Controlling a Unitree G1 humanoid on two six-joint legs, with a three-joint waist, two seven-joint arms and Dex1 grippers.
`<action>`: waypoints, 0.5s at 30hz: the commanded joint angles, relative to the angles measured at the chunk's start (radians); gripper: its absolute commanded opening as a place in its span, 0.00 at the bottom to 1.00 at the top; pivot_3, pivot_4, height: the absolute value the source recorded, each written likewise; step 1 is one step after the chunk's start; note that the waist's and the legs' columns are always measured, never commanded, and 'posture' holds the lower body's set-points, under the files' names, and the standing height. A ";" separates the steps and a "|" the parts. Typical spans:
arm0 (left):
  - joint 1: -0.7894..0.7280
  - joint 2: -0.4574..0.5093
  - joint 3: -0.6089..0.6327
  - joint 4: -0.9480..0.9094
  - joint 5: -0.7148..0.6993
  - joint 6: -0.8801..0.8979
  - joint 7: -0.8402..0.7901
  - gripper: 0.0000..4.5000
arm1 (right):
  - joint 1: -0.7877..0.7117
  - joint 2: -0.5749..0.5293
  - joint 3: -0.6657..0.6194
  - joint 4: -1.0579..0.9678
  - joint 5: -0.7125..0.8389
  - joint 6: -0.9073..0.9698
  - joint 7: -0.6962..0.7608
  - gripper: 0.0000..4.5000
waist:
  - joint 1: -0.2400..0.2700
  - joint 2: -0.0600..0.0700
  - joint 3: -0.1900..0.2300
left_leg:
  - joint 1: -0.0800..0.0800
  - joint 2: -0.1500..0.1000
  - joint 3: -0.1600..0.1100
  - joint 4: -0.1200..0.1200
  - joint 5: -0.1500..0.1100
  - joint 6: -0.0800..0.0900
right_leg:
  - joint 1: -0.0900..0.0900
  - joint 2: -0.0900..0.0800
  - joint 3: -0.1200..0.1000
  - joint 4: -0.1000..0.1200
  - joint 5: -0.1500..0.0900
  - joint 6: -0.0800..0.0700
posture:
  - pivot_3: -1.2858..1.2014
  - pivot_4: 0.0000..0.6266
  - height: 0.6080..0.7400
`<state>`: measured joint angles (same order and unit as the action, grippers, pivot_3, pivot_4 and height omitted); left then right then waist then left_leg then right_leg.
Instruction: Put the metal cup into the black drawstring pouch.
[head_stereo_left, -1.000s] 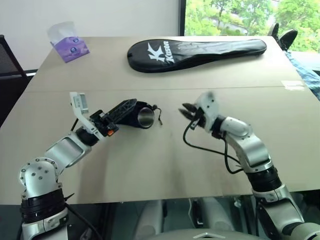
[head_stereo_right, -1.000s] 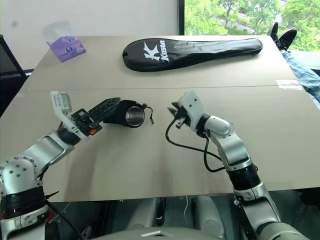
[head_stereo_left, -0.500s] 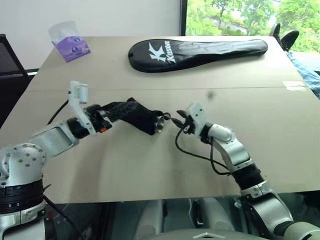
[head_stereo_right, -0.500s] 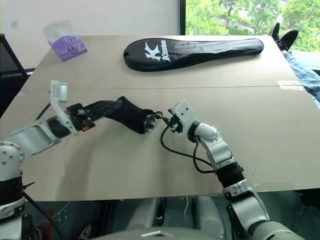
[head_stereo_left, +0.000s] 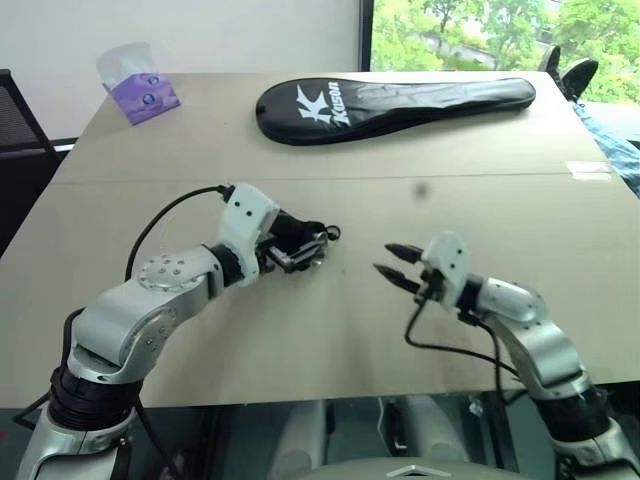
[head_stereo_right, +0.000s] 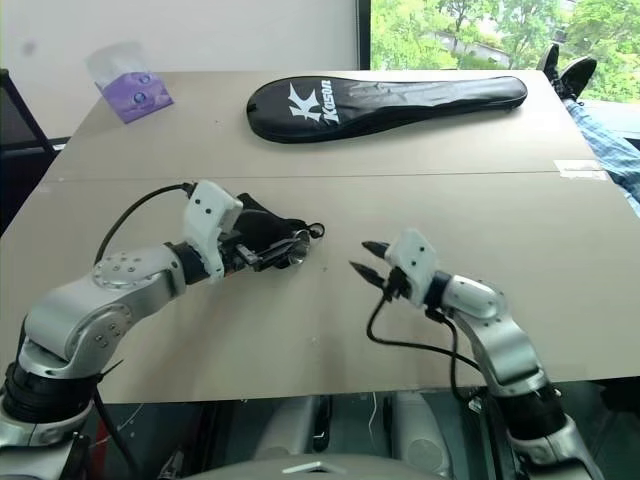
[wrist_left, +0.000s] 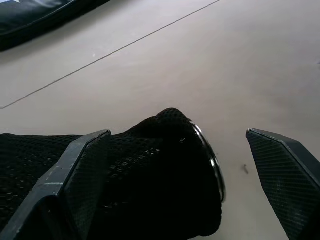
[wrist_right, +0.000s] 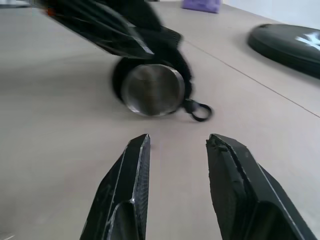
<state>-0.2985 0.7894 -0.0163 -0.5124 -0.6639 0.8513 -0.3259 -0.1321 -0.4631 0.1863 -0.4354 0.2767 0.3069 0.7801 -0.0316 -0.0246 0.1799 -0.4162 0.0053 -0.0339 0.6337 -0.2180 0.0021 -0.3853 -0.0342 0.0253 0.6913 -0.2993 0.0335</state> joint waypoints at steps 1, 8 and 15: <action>-0.021 -0.020 -0.020 -0.038 0.060 0.011 0.019 1.00 | 0.024 -0.049 -0.042 -0.113 0.070 -0.008 0.056 0.40 | 0.000 0.000 0.000 | 0.000 0.000 0.000 0.000 0.000 0.000 | 0.000 0.000 0.000 0.000 0.000 0.000 | 0.52 0.24 1.00; -0.013 -0.058 -0.037 -0.029 0.114 0.020 -0.010 0.43 | -0.005 -0.042 -0.067 -0.103 0.097 -0.016 0.025 0.43 | 0.000 0.000 0.000 | 0.001 0.000 0.000 0.001 0.000 0.000 | 0.001 0.001 0.000 0.001 0.000 0.000 | 0.52 0.24 1.00; -0.001 -0.094 -0.021 -0.028 0.137 0.025 -0.024 0.00 | -0.053 -0.022 -0.055 -0.077 0.088 -0.005 -0.006 0.93 | 0.005 -0.001 0.000 | 0.001 0.000 -0.001 0.001 0.000 0.000 | 0.001 0.000 -0.001 0.001 0.000 0.000 | 0.52 0.24 1.00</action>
<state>-0.3029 0.6971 -0.0555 -0.5148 -0.5397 0.8736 -0.3440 -0.1752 -0.4840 0.1402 -0.4935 0.3499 0.3048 0.7718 -0.0263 -0.0252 0.1798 -0.4154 0.0052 -0.0346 0.6347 -0.2179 0.0021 -0.3843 -0.0338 0.0245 0.6922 -0.2992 0.0335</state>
